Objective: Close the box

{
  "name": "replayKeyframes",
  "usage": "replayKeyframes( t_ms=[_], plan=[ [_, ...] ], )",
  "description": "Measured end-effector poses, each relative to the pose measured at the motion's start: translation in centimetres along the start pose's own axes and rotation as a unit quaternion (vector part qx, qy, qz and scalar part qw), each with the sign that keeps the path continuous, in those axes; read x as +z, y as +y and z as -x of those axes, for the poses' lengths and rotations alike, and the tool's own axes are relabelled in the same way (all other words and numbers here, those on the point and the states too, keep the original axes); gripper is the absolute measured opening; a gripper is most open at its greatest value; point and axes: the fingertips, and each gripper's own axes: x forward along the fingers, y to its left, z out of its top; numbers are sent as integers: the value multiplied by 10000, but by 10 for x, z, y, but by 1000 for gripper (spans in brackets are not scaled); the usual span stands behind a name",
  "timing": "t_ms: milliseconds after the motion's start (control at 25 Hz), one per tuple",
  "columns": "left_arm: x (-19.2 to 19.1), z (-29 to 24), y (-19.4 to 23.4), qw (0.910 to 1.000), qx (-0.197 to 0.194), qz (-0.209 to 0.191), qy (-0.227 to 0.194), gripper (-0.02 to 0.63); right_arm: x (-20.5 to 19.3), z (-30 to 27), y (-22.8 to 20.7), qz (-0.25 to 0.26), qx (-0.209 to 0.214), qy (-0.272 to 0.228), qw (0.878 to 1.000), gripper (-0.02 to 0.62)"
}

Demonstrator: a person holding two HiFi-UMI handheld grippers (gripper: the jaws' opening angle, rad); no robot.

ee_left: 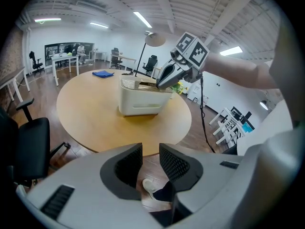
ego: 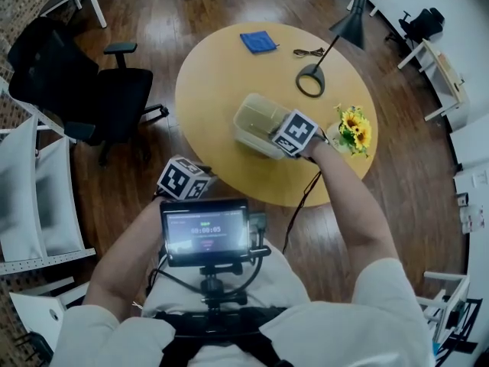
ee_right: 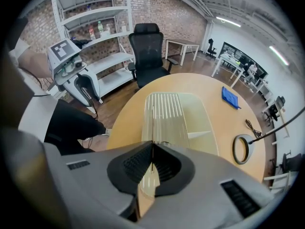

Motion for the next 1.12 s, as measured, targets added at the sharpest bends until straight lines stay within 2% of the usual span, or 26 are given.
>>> replayKeyframes(
  t_ms=[560,1120],
  plan=[
    [-7,-1,-7,10000,-18,11,61,97,5,0,0,65,-56,21,10000,12],
    [-5,-6,-3,10000,-47,45,31,97,9,-3,1,-71,168,-96,9998,12]
  ],
)
